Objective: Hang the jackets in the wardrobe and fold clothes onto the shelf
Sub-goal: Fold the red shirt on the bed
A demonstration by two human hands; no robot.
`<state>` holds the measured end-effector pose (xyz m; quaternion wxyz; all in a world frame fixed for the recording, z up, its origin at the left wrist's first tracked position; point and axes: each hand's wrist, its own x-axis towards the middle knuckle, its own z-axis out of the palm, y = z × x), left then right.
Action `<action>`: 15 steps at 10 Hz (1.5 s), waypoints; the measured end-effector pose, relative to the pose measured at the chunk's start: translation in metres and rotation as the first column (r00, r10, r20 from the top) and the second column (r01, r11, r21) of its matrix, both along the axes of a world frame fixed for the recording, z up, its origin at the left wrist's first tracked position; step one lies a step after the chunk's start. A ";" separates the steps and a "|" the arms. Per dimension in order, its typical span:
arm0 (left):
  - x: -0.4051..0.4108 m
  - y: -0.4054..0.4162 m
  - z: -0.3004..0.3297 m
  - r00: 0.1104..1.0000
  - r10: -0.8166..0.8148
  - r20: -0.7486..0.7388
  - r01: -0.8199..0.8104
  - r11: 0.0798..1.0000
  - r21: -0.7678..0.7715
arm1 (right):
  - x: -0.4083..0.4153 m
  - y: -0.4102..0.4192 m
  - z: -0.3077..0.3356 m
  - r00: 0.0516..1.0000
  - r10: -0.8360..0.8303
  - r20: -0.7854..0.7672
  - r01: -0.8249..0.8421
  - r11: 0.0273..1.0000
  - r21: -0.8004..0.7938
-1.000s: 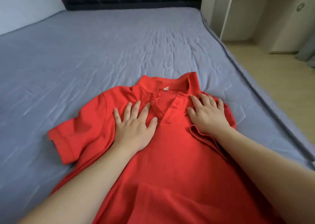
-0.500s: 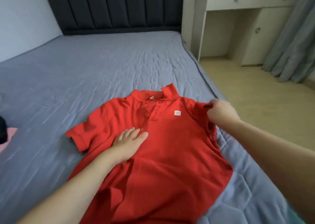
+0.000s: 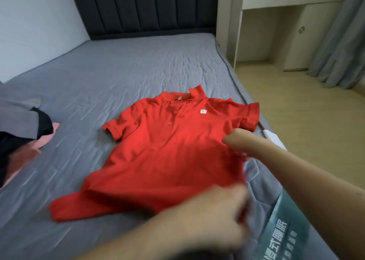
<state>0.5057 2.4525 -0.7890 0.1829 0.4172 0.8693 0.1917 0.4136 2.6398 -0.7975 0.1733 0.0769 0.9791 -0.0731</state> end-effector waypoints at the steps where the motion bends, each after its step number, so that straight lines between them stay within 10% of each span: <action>1: 0.030 -0.003 0.007 0.921 -0.350 0.170 0.345 0.937 0.059 | 0.016 -0.003 -0.011 0.984 -0.158 0.077 0.159 0.987 -0.011; 2: -0.027 -0.050 -0.004 0.998 0.054 -0.008 -0.055 0.997 -0.061 | 0.031 -0.021 -0.032 0.993 -0.116 -0.034 0.120 0.965 0.234; 3: -0.073 -0.136 -0.037 0.717 0.634 -0.291 -0.693 0.696 -0.190 | 0.034 -0.050 -0.047 0.970 0.045 -0.238 0.011 0.973 0.230; 4: -0.074 -0.202 -0.071 0.489 0.798 -0.354 -0.853 0.350 -0.388 | 0.031 -0.085 -0.064 0.952 0.184 -0.245 -0.165 0.982 0.096; 5: -0.072 -0.224 -0.080 0.431 0.837 -0.338 -0.882 0.310 -0.355 | 0.027 -0.109 -0.083 0.943 0.241 -0.230 -0.231 0.971 0.067; 6: -0.068 -0.229 -0.069 0.644 0.747 -0.167 -0.709 0.501 -0.496 | 0.009 -0.123 -0.088 0.955 0.180 -0.237 -0.186 0.982 -0.004; 7: -0.074 -0.247 -0.049 0.753 0.654 -0.074 -0.485 0.475 -0.734 | -0.024 -0.135 -0.082 0.959 0.092 -0.269 -0.117 0.990 -0.079; 8: -0.107 -0.251 -0.027 0.579 0.813 0.063 -0.599 0.477 -0.643 | -0.059 -0.150 -0.074 0.940 0.074 -0.334 -0.110 0.990 -0.089; 9: -0.160 -0.240 -0.028 0.326 0.851 0.412 -0.881 0.431 -0.193 | -0.087 -0.161 -0.073 0.926 0.101 -0.363 -0.122 0.992 -0.037; 11: -0.259 -0.188 -0.056 0.067 0.414 0.908 -0.997 0.054 0.049 | -0.099 -0.163 -0.115 0.929 0.085 -0.360 -0.094 0.996 -0.008; 12: -0.309 -0.204 -0.055 0.080 0.515 0.853 -0.963 -0.182 0.200 | -0.125 -0.153 -0.108 0.920 0.087 -0.383 -0.102 0.995 -0.019; 13: -0.346 -0.237 -0.054 0.041 0.864 0.502 -0.886 -0.201 0.418 | -0.160 -0.140 -0.097 0.917 0.012 -0.398 -0.012 1.000 0.001; 15: -0.355 -0.223 -0.119 0.122 0.942 0.313 -0.979 0.063 0.191 | -0.174 -0.136 -0.127 0.948 0.037 -0.316 -0.021 0.998 0.056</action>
